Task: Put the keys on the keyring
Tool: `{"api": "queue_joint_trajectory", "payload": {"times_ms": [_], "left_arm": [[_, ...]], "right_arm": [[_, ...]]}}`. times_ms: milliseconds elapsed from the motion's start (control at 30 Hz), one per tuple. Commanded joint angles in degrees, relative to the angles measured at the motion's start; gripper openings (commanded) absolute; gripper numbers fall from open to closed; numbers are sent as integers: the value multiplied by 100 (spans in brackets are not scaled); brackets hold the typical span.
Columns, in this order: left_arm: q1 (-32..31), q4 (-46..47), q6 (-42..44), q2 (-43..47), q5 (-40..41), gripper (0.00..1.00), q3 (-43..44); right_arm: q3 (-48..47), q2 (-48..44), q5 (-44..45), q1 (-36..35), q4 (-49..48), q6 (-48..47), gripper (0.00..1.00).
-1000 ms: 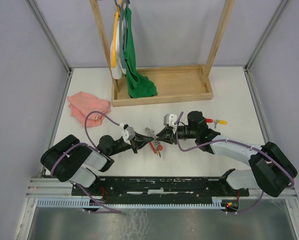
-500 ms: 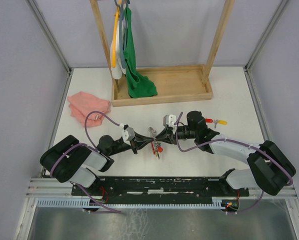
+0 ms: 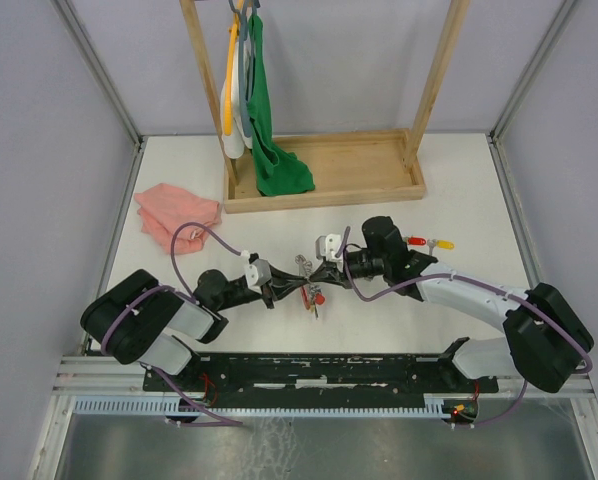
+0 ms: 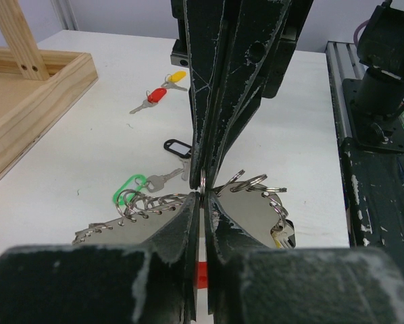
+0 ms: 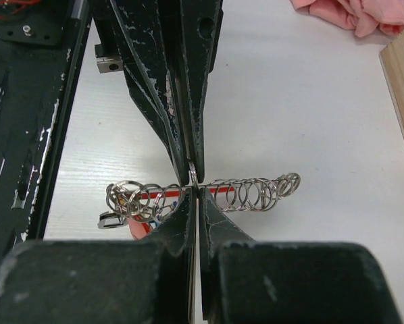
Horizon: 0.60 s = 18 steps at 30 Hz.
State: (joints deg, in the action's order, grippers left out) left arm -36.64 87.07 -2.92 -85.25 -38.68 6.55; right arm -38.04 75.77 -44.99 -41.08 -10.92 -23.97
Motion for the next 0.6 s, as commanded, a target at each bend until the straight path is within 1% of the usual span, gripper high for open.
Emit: {"api": "queue_joint_trajectory", "payload": {"times_ms": [0,67,167,267,367,500,567], "left_arm": [[-40,959,615,1,-339,14,138],[-45,615,784,115,-374,19,176],[-45,-209,1109,422,-339,23,251],[-52,-844,1389,681,-285,25,296],[-69,-931,1452,673,-255,24,294],[-88,-927,1444,549,-264,19,323],[-89,-932,1448,536,-248,18,313]], "right_arm": [[-736,-155,761,-392,1329,-1013,1],[-993,-93,1130,-522,1794,-1163,1],[-1386,39,1601,-687,2566,-1357,1],[-1724,129,1868,-806,3071,-1494,1],[-1942,179,2150,-955,3372,-1672,1],[-2237,282,2464,-1151,3747,-1822,1],[-2323,289,2550,-1215,3858,-1863,1]]}}
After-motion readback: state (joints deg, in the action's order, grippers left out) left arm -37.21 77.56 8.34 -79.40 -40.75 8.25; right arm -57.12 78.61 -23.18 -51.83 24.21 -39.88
